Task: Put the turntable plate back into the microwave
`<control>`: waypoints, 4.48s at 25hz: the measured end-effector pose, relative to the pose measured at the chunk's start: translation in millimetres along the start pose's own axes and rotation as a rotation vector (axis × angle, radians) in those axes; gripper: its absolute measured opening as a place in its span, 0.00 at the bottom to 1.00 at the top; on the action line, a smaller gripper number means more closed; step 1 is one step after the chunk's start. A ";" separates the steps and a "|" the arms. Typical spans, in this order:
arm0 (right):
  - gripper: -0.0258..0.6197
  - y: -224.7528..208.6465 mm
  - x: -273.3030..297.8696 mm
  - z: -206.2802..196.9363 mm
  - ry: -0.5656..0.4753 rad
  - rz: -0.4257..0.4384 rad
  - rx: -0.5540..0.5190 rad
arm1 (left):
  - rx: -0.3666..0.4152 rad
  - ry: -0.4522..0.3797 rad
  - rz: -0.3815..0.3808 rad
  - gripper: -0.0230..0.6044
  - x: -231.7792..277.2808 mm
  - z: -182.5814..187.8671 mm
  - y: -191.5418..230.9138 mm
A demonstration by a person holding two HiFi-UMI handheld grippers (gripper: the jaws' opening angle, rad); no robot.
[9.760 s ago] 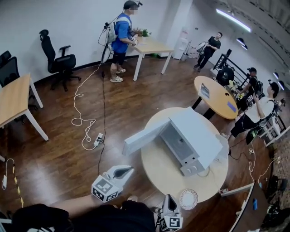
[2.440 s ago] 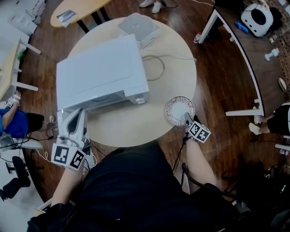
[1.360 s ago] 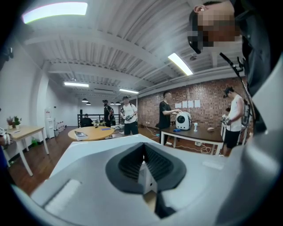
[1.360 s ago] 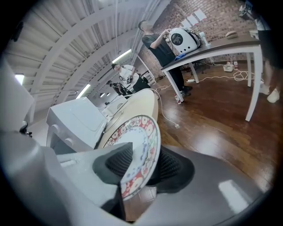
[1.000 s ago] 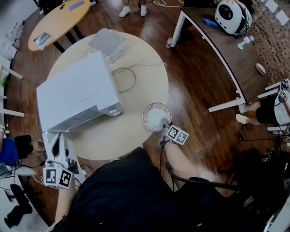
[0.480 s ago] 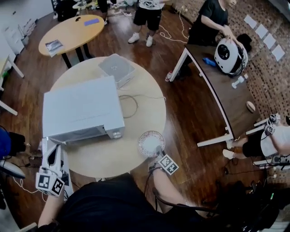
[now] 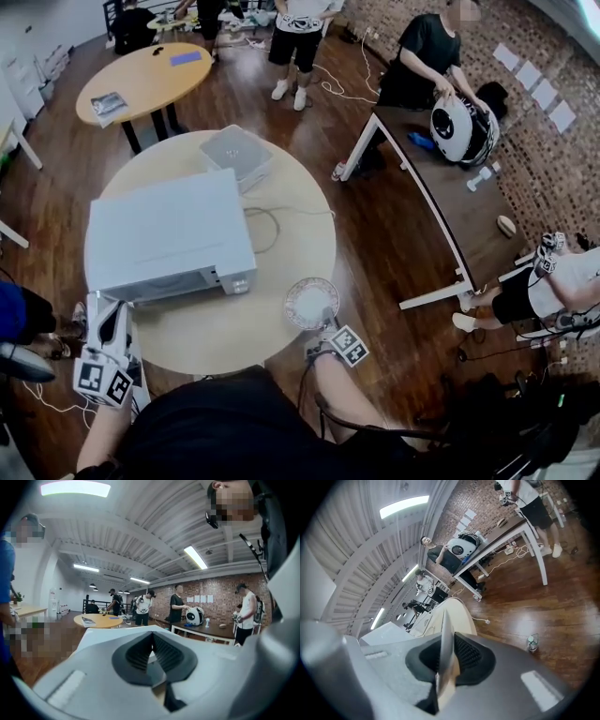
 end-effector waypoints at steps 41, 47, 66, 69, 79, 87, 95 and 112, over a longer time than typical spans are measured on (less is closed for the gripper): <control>0.09 95.4 -39.5 0.3 -0.202 0.165 0.276 | -0.050 -0.106 -0.049 0.04 -18.9 -11.4 44.8; 0.09 96.5 -42.7 -12.5 -0.183 0.167 0.290 | -0.034 -0.095 -0.065 0.04 -21.5 -13.7 42.9; 0.09 113.5 -39.4 -31.9 -0.138 0.192 0.293 | -0.033 -0.080 -0.085 0.04 -27.8 -12.0 44.6; 0.09 114.0 -40.4 -35.4 -0.135 0.190 0.291 | -0.035 -0.083 -0.085 0.04 -30.2 -12.7 46.8; 0.09 124.9 -49.2 -44.8 -0.130 0.193 0.287 | -0.037 -0.103 -0.091 0.04 -37.3 -11.7 53.1; 0.09 121.8 -49.7 -56.2 -0.111 0.179 0.278 | -0.047 -0.110 -0.086 0.04 -43.1 -14.7 53.8; 0.09 124.7 -51.5 -71.7 -0.084 0.192 0.297 | -0.049 -0.106 -0.078 0.04 -50.1 -17.7 54.1; 0.09 126.4 -45.8 -89.9 -0.023 0.206 0.296 | -0.046 -0.114 -0.071 0.04 -53.5 -16.0 51.2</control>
Point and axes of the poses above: the fingertips, and each gripper's own axes: x forward along the fingers, y to its left, z out of its top, the point moved 7 cm from there along -x, backward along the fingers, and after that the axes turned 4 degrees about y, right-handed, at the moved point
